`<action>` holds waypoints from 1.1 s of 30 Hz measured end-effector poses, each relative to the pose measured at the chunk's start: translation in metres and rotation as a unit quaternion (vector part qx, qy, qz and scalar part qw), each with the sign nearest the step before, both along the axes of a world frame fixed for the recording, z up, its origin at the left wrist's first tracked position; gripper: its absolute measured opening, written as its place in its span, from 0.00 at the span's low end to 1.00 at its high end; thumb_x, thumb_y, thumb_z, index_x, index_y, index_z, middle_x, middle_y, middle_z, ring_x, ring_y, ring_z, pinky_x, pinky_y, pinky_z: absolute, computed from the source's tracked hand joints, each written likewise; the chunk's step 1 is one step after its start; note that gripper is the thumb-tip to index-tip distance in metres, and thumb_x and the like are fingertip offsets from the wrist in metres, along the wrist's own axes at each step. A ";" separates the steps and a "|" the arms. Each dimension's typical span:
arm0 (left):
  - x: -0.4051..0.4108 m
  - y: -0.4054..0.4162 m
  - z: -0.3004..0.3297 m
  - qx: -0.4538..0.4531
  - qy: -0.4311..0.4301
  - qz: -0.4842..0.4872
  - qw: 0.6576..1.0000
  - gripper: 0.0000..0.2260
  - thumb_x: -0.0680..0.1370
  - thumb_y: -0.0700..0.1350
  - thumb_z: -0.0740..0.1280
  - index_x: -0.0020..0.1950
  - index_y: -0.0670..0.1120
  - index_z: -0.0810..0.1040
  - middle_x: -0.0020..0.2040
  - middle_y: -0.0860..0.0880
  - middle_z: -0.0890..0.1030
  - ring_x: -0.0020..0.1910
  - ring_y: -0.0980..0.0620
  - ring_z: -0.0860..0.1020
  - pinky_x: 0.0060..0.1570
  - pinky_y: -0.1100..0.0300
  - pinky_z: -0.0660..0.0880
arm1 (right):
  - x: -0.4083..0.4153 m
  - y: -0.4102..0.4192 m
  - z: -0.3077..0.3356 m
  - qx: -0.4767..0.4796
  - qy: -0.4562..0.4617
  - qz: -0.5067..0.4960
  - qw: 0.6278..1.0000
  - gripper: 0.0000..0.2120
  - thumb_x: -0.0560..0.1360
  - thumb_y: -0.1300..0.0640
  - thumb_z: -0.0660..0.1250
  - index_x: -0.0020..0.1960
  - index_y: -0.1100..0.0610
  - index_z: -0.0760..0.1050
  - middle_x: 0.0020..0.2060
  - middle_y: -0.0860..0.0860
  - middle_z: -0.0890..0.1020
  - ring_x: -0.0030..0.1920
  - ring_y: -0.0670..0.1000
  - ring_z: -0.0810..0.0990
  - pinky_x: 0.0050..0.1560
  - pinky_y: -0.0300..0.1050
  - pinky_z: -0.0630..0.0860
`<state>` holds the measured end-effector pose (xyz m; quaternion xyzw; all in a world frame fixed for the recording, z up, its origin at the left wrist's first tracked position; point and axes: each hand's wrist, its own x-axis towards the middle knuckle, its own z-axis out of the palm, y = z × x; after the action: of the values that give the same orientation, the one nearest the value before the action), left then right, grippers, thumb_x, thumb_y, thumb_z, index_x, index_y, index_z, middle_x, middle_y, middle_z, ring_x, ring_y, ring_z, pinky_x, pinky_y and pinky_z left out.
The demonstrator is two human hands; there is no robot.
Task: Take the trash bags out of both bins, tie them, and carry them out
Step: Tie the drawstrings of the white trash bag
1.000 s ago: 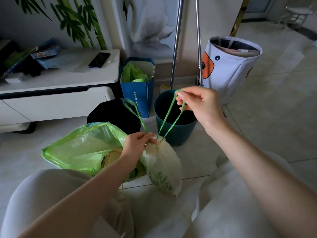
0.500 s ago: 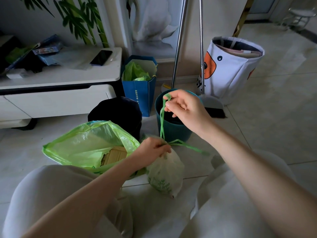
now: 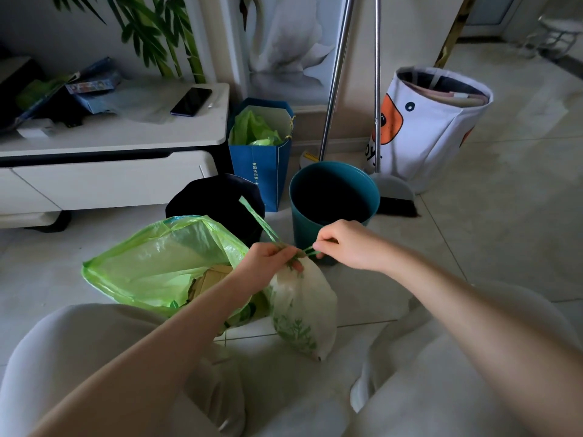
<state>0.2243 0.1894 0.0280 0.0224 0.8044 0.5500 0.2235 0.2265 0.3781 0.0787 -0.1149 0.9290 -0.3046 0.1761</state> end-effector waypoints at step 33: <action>-0.002 -0.017 0.000 -0.083 0.226 -0.083 0.967 0.06 0.69 0.41 0.76 0.42 0.51 0.85 0.38 0.55 0.84 0.37 0.58 0.81 0.40 0.62 0.78 | -0.004 -0.019 -0.050 -0.127 -0.068 -0.057 0.988 0.07 0.71 0.56 0.71 0.39 0.46 0.77 0.37 0.44 0.81 0.40 0.46 0.80 0.42 0.41 0.75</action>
<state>0.2227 0.1724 0.0285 0.1938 0.8723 0.4414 0.0822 0.2228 0.3591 0.0287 -0.0622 0.8738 -0.4366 0.2048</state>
